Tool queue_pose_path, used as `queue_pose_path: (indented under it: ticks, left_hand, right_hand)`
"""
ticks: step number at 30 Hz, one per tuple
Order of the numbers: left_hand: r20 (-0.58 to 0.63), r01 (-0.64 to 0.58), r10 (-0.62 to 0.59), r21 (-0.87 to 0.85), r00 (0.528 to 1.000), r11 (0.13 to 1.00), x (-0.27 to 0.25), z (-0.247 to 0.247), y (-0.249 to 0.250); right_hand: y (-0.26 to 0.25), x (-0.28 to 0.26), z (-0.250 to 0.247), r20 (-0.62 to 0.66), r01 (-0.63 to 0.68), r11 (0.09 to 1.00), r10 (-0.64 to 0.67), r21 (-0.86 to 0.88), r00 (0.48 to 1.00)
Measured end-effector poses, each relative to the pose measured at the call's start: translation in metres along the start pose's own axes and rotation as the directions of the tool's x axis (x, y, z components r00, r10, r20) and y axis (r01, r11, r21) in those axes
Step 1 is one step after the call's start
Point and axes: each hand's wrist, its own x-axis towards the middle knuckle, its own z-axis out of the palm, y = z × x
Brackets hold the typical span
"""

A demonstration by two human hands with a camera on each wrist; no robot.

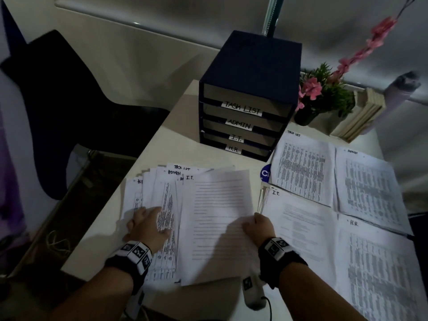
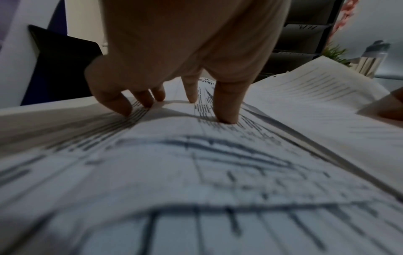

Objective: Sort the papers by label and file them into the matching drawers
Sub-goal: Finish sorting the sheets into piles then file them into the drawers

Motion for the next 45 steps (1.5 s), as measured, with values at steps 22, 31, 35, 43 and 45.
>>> queue_pose_path:
  ticks: [22,31,35,43,45]
  left_hand:
    - [-0.185,-0.029,-0.073,-0.496,0.98,0.868,0.016,-0.017,0.032]
    - [-0.295,-0.115,-0.041,-0.491,0.954,0.863,0.012,-0.021,0.064]
    - [-0.257,-0.147,0.016,-0.498,0.966,0.855,0.004,-0.013,0.085]
    - [-0.11,-0.247,0.223,-0.522,0.969,0.816,-0.017,0.012,0.157]
    - [-0.083,-0.255,0.254,-0.578,0.964,0.775,-0.027,0.013,0.177]
  right_hand:
    - [0.034,-0.01,-0.043,-0.327,0.057,0.966,0.029,0.251,0.945]
    - [0.113,-0.033,-0.096,-0.364,-0.285,0.934,0.348,0.217,0.864]
    - [0.123,-0.042,-0.096,-0.487,-0.306,0.942,0.335,0.142,0.806]
    - [0.073,-0.042,-0.104,-0.121,0.103,0.791,-0.037,0.603,0.992]
    - [0.061,-0.046,-0.109,0.041,0.03,0.648,-0.095,0.761,0.995]
